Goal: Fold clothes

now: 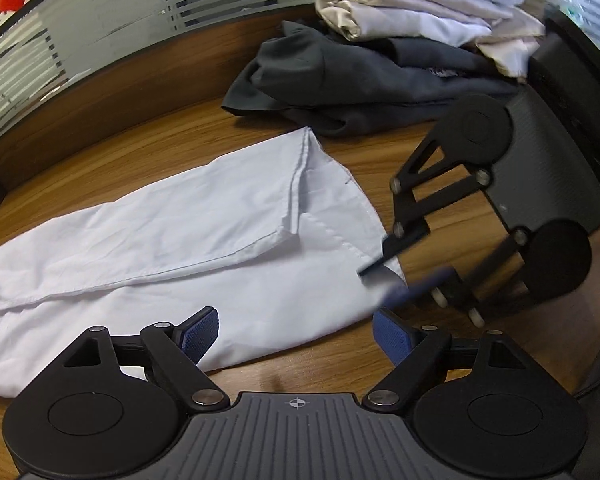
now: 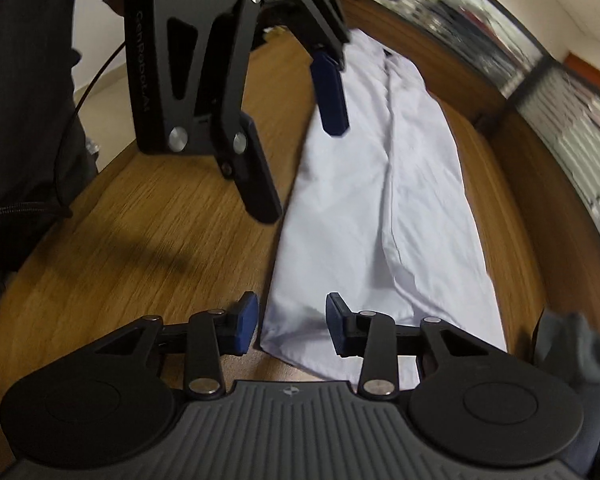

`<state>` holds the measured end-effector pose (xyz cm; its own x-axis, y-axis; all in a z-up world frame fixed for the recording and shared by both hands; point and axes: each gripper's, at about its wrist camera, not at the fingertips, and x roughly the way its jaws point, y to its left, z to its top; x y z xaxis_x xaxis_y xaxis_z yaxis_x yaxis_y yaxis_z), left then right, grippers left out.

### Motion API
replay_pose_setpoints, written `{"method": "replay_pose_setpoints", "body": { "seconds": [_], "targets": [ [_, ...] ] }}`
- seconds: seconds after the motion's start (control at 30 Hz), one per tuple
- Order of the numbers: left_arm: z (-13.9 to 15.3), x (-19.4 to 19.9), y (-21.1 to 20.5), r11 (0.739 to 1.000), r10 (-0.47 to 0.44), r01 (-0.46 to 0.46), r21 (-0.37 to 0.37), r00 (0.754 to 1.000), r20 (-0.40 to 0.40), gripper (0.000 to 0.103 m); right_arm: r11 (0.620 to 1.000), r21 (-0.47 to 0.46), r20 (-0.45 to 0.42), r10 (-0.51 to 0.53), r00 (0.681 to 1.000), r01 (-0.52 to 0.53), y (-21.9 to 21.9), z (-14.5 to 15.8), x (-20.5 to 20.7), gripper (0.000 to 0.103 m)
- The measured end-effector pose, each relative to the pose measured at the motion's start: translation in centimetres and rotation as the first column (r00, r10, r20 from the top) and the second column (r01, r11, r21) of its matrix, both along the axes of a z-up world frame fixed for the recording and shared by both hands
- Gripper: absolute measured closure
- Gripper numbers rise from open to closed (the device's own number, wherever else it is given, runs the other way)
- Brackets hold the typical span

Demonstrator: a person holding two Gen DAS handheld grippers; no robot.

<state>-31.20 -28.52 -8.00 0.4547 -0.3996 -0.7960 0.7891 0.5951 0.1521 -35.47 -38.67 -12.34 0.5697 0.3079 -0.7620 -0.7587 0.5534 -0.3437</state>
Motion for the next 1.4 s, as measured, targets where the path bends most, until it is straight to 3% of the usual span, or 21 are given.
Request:
{"method": "replay_pose_setpoints", "body": {
  "seconds": [0.1, 0.37, 0.4, 0.47, 0.5, 0.53, 0.63, 0.7, 0.77, 1.03, 1.17, 1.3, 1.33, 1.37, 1.4],
  "targets": [
    [-0.5, -0.6, -0.6, 1.0, -0.019, 0.018, 0.018, 1.0, 0.021, 0.017, 1.0, 0.018, -0.012, 0.0, 1.0, 0.0, -0.3, 0.7, 0.5, 0.094],
    [-2.0, -1.6, -4.0, 0.989, -0.128, 0.115, 0.092, 0.979, 0.157, 0.018, 0.99, 0.129, -0.005, -0.053, 0.999, 0.054, -1.4, 4.9, 2.2, 0.096],
    [-2.0, -1.6, -4.4, 0.988, -0.137, 0.122, 0.094, 0.976, 0.171, 0.024, 0.988, 0.139, -0.004, -0.06, 0.998, 0.06, -1.6, 5.2, 2.3, 0.096],
    [-2.1, -1.5, -5.1, 0.986, -0.149, 0.131, 0.099, 0.969, 0.196, 0.056, 0.985, 0.157, -0.001, -0.074, 0.997, 0.073, -1.9, 5.8, 2.7, 0.096],
    [-2.2, -1.3, -5.4, 0.986, -0.143, 0.123, 0.109, 0.969, 0.203, 0.089, 0.983, 0.167, -0.001, -0.081, 0.997, 0.08, -2.1, 6.1, 2.9, 0.096],
    [-2.2, -1.1, -5.5, 0.989, -0.122, 0.1, 0.111, 0.969, 0.213, 0.097, 0.982, 0.168, 0.003, -0.088, 0.996, 0.086, -2.3, 6.2, 3.0, 0.096],
    [-1.1, -0.4, -4.8, 0.999, -0.044, 0.036, 0.039, 0.977, 0.208, 0.099, 0.98, 0.173, 0.008, -0.098, 0.995, 0.095, -3.6, 6.5, 3.3, 0.092],
    [-0.3, -0.6, -4.2, 1.0, -0.027, 0.024, 0.015, 0.976, 0.215, 0.099, 0.982, 0.164, 0.033, -0.096, 0.995, 0.089, -4.6, 6.7, 3.0, 0.053],
    [0.3, -1.1, -3.4, 1.0, -0.009, 0.01, -0.003, 0.976, 0.216, 0.099, 0.987, 0.14, 0.073, -0.09, 0.993, 0.079, -5.8, 6.5, 2.7, 0.038],
    [2.3, -3.1, 1.0, 0.988, 0.128, -0.116, -0.105, 0.985, 0.117, 0.099, 0.995, -0.101, 0.081, -0.011, 0.997, 0.019, -8.0, 2.6, 2.0, 0.03],
    [3.8, -3.8, 3.6, 0.957, 0.246, -0.23, -0.179, 0.967, 0.074, 0.099, 0.988, -0.149, 0.092, 0.061, 0.994, -0.047, -7.3, 0.6, 1.7, 0.029],
    [4.7, -4.9, 4.9, 0.938, 0.3, -0.28, -0.204, 0.951, 0.075, 0.099, 0.979, -0.184, 0.128, 0.116, 0.985, -0.092, -6.1, -1.0, 1.8, 0.031],
    [4.8, -5.2, 5.2, 0.935, 0.309, -0.289, -0.205, 0.948, 0.073, 0.099, 0.977, -0.191, 0.139, 0.124, 0.983, -0.096, -5.9, -1.2, 1.9, 0.032],
    [4.8, -5.5, 5.5, 0.934, 0.314, -0.296, -0.202, 0.947, 0.067, 0.099, 0.976, -0.193, 0.143, 0.131, 0.981, -0.102, -5.8, -1.3, 2.2, 0.043],
    [4.7, -5.8, 5.7, 0.933, 0.319, -0.301, -0.199, 0.946, 0.062, 0.099, 0.975, -0.194, 0.144, 0.134, 0.98, -0.105, -5.6, -1.2, 2.5, 0.062]
  ]
}}
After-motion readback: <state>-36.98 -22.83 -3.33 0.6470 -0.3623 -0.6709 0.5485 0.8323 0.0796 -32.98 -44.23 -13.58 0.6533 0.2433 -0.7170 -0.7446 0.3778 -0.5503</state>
